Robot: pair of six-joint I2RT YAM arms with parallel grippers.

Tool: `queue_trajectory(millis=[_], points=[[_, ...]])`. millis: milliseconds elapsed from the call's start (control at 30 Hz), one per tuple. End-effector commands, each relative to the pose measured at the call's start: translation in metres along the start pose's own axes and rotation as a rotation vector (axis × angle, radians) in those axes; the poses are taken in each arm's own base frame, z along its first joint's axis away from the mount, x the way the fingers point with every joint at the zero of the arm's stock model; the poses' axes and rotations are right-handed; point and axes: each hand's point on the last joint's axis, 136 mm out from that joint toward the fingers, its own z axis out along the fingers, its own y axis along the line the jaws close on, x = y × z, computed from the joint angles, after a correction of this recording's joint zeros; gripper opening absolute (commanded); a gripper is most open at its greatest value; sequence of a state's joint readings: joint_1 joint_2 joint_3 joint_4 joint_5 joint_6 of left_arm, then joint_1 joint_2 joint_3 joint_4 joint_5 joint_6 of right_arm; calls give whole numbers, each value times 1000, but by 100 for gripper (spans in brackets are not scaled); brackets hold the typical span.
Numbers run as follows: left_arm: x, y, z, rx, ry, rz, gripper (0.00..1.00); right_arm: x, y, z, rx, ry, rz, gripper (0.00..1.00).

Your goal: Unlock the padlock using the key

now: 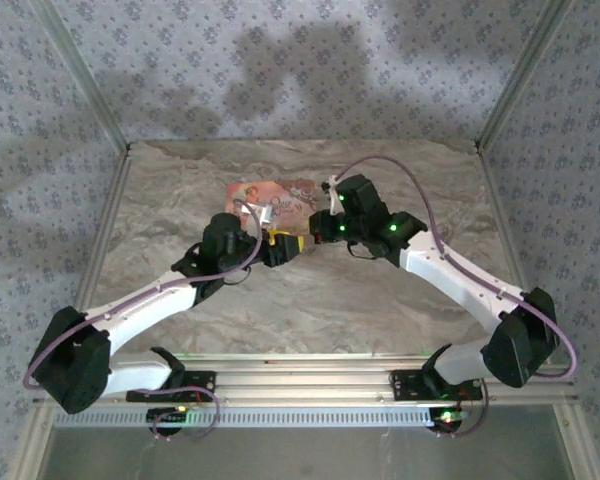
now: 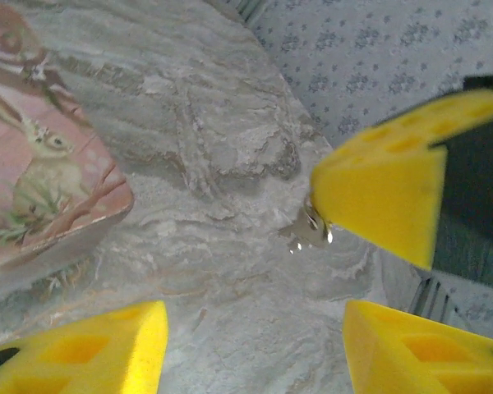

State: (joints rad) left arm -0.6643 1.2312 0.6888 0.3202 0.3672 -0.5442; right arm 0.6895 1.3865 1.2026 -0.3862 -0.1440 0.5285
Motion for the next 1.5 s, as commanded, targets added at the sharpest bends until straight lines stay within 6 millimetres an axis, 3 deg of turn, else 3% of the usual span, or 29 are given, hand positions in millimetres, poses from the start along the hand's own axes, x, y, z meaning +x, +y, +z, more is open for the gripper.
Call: queue_trajectory(millis=[0,333,733,1033,1167,1367,1467], points=[[-31,-27,-1,77,-85,173,58,-5,-3,-4,38,6,163,0],[-25,-41,8,184,-90,247,51,-3,-6,-6,57,11,329,0],[-12,-33,24,175,-50,279,45,-1,-5,-11,57,33,353,0],[-18,-36,36,201,-51,281,36,-1,-3,-11,49,37,369,0],[-19,-38,40,219,-44,276,30,-1,-4,-10,51,37,374,0],[-17,-38,41,224,-36,255,2,0,-3,-6,40,42,385,0],[-16,-36,39,215,-31,237,0,-2,-1,-6,29,36,383,2]])
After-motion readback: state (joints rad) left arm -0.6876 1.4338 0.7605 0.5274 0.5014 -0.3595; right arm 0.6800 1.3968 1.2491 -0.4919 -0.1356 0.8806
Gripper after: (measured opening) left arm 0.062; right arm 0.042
